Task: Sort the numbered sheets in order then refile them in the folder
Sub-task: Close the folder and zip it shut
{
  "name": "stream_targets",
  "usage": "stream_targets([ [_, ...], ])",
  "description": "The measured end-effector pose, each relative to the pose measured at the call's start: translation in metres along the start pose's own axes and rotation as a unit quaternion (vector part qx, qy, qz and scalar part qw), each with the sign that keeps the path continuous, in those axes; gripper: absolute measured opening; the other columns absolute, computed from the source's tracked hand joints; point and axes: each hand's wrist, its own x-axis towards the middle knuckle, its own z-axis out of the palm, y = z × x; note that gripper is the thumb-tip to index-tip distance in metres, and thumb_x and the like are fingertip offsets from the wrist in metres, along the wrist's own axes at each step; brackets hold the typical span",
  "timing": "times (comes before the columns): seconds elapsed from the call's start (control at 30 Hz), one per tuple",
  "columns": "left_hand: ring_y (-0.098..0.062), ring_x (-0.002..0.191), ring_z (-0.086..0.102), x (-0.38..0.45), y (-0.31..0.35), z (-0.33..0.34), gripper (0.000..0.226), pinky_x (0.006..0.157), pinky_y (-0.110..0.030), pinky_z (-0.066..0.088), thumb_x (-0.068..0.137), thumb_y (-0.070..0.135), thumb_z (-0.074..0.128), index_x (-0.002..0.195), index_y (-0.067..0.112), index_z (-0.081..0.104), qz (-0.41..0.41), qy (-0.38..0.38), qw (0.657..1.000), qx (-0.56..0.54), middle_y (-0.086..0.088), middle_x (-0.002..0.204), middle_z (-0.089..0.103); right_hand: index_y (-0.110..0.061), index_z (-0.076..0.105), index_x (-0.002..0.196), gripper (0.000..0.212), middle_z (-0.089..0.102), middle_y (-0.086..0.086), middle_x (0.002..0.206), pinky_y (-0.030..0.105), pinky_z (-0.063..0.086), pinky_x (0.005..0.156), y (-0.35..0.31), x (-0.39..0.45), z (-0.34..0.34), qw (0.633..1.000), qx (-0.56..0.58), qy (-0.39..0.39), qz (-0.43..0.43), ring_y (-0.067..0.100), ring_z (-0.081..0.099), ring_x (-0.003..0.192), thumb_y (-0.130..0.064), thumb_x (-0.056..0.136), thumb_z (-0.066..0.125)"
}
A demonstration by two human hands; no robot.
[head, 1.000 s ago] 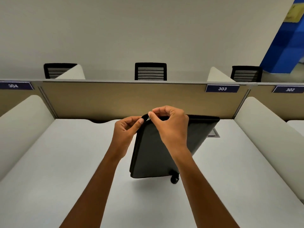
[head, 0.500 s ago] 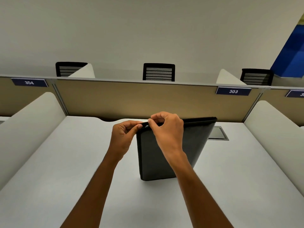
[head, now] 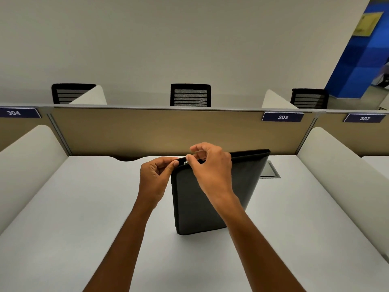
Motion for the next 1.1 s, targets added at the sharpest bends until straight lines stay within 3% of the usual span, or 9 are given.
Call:
stream_targets([
  [0.13,-0.013,0.085,0.072,-0.002,0.000,-0.001,0.014,0.078,-0.019,0.056,0.086,0.006,0.070,0.095,0.017,0.072,0.017,0.025,0.999,0.024,0.002,0.089,0.074,-0.020,0.075,0.100,0.015,0.073,-0.008,0.085,0.036,0.057,0.084,-0.001,0.000,0.001,1.000,-0.010,-0.014,0.008,0.010,0.067,0.085,-0.025,0.086,0.077],
  [0.37,-0.007,0.081,0.071,0.001,-0.002,0.008,0.014,0.078,-0.016,0.054,0.087,0.005,0.070,0.094,0.017,0.073,0.018,0.053,0.998,0.037,0.006,0.087,0.074,-0.018,0.076,0.098,0.016,0.068,-0.011,0.078,0.026,0.058,0.082,0.018,0.016,-0.034,0.998,-0.015,0.036,0.050,0.001,0.066,0.075,-0.020,0.082,0.081],
  [0.63,-0.012,0.084,0.072,0.000,-0.001,0.004,0.013,0.078,-0.018,0.056,0.087,0.004,0.069,0.096,0.012,0.072,0.016,0.030,0.999,0.030,0.000,0.089,0.074,-0.023,0.075,0.098,0.015,0.073,-0.010,0.084,0.042,0.055,0.089,0.008,0.001,0.001,1.000,0.002,0.009,0.016,0.011,0.067,0.086,-0.027,0.084,0.078],
  [0.77,-0.012,0.085,0.071,0.000,-0.001,0.003,0.013,0.078,-0.018,0.055,0.087,0.005,0.069,0.096,0.014,0.071,0.020,0.025,0.999,0.039,0.005,0.089,0.074,-0.023,0.075,0.098,0.014,0.073,-0.010,0.084,0.044,0.054,0.090,0.012,0.000,0.004,1.000,0.013,0.013,0.022,0.012,0.067,0.087,-0.027,0.084,0.078],
  [0.87,-0.009,0.084,0.071,0.001,-0.002,0.003,0.014,0.077,-0.015,0.054,0.085,0.005,0.070,0.095,0.015,0.072,0.025,0.029,0.998,0.046,0.014,0.083,0.074,-0.023,0.075,0.095,0.012,0.072,-0.011,0.083,0.037,0.057,0.086,0.020,0.003,-0.010,0.999,0.010,0.023,0.030,0.008,0.067,0.085,-0.025,0.084,0.079],
  [0.97,-0.007,0.082,0.071,0.001,-0.003,0.004,0.013,0.078,-0.015,0.054,0.086,0.004,0.069,0.097,0.009,0.073,0.022,0.037,0.998,0.045,0.008,0.086,0.073,-0.021,0.074,0.094,0.012,0.071,-0.010,0.083,0.027,0.058,0.081,0.031,0.010,-0.028,0.998,-0.003,0.046,0.038,0.005,0.066,0.082,-0.023,0.083,0.080],
  [1.1,-0.008,0.082,0.070,0.002,-0.002,0.006,0.013,0.080,-0.019,0.056,0.086,0.004,0.068,0.097,0.010,0.072,0.029,0.028,0.998,0.046,0.002,0.089,0.073,-0.020,0.074,0.094,0.015,0.072,-0.008,0.083,0.000,0.045,0.069,0.047,0.017,-0.050,0.997,-0.020,0.057,0.052,-0.003,0.063,0.074,-0.023,0.082,0.081],
])
